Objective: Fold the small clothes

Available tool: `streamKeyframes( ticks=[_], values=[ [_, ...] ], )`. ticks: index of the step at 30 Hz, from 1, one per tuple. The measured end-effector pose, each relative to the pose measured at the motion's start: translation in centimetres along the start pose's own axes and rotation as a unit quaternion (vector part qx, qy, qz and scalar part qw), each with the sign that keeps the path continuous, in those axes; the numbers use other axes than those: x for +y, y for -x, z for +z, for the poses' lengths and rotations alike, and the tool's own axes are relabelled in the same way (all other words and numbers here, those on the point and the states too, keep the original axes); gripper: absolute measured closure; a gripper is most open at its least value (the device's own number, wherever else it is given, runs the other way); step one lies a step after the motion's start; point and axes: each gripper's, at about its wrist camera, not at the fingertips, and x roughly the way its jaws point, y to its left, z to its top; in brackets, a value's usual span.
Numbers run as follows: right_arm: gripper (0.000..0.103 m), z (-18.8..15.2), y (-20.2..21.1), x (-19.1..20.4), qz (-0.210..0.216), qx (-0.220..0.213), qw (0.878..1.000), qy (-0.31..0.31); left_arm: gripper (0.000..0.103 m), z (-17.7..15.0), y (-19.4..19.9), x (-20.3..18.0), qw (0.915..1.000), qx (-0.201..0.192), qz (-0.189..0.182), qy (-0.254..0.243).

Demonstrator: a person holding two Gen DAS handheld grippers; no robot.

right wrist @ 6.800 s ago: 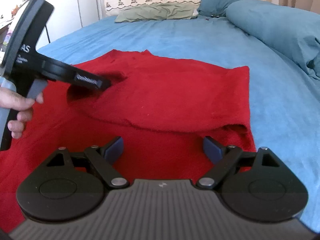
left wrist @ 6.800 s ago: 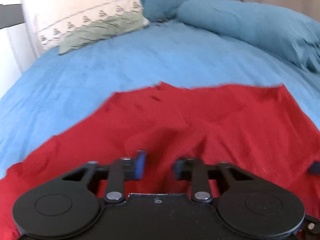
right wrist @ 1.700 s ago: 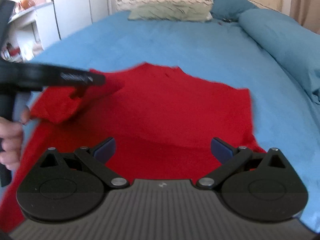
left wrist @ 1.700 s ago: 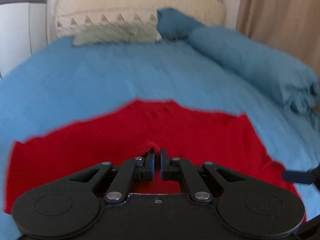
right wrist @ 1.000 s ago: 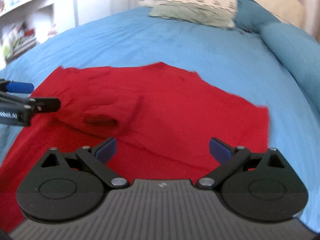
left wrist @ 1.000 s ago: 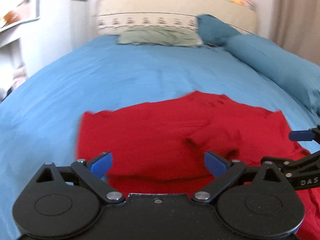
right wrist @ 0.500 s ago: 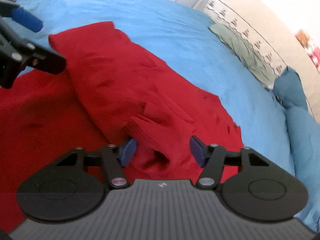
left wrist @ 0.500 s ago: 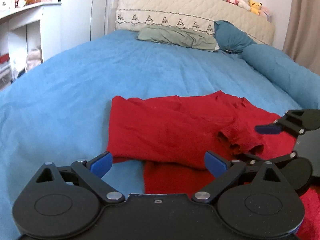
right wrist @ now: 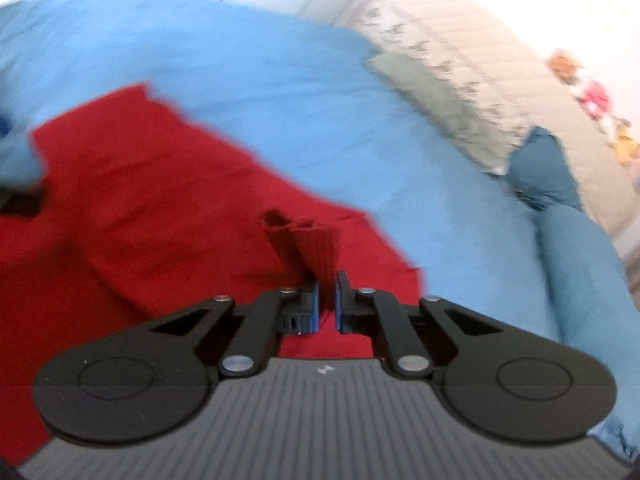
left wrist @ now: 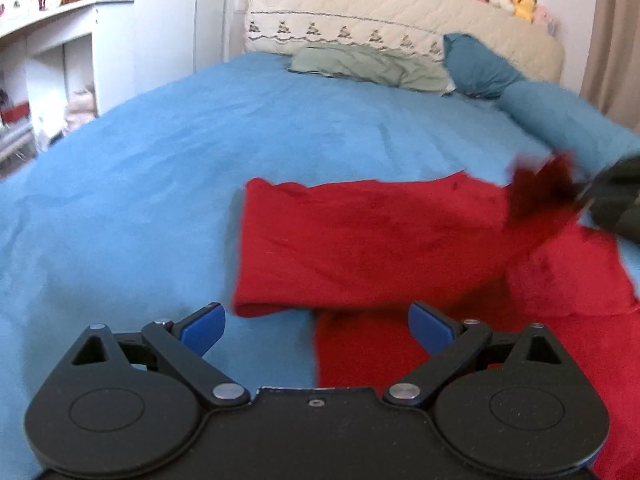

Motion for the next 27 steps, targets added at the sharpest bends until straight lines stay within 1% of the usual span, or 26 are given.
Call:
streamKeyframes(
  ticks=[3,5,7,9,12,15,17,20,22,23,24,25,26,27],
  values=[
    [0.081,0.0,0.4,-4.1,-0.029,-0.001,0.999,-0.025,0.003,-0.5,-0.6,0.3,0.9999,0.01,0.002,0.006],
    [0.081,-0.8,0.5,-6.4,-0.052,0.003,0.998,-0.033,0.003,-0.7,-0.8,0.5,0.9999,0.013,0.004,0.006],
    [0.081,-2.1,0.3,-8.4,-0.07,0.017,0.996,-0.054,0.003,-0.8,-0.8,0.4,0.9999,0.012,0.009,0.0],
    [0.081,-4.1,-0.3,-10.1,-0.083,0.043,0.992,-0.085,0.003,-0.9,-0.9,0.3,0.9999,0.012,0.011,-0.004],
    [0.081,-7.1,-1.2,-11.4,-0.079,0.076,0.985,-0.135,0.003,-1.1,-1.3,0.0,0.9998,0.015,0.01,-0.006],
    [0.081,-9.4,-1.6,-12.2,-0.066,0.082,0.976,-0.191,0.003,-0.9,-1.7,-0.4,0.9997,0.017,0.012,-0.01],
    [0.081,-10.1,-1.6,-12.7,-0.063,0.08,0.969,-0.226,0.003,-0.6,-1.9,-0.8,0.9996,0.016,0.015,-0.015],
    [0.081,-10.9,-1.3,-13.1,-0.065,0.07,0.963,-0.251,0.003,-0.1,-2.3,-1.2,0.9996,0.012,0.015,-0.023],
    [0.08,-11.5,-1.9,-12.9,-0.054,0.086,0.962,-0.252,0.004,0.2,-2.7,-1.6,0.9992,0.016,0.02,-0.03],
    [0.071,-12.1,-2.3,-13.0,-0.051,0.098,0.96,-0.257,0.004,0.4,-2.8,-1.7,0.9992,0.019,0.02,-0.031],
    [0.056,-12.6,-2.1,-12.8,-0.052,0.109,0.957,-0.264,0.005,0.7,-2.6,-1.8,0.9992,0.019,0.019,-0.029],
    [0.048,-13.1,-2.1,-12.8,-0.063,0.121,0.953,-0.271,0.004,1.0,-2.3,-2.0,0.9994,0.015,0.014,-0.027],
    [0.037,-13.6,-1.7,-12.7,-0.072,0.118,0.951,-0.275,0.004,1.4,-1.9,-2.3,0.9996,0.008,0.004,-0.027],
    [0.029,-14.1,-1.0,-12.7,-0.074,0.104,0.952,-0.278,0.003,1.8,-1.7,-2.6,0.9995,0.004,-0.006,-0.03]
  ],
)
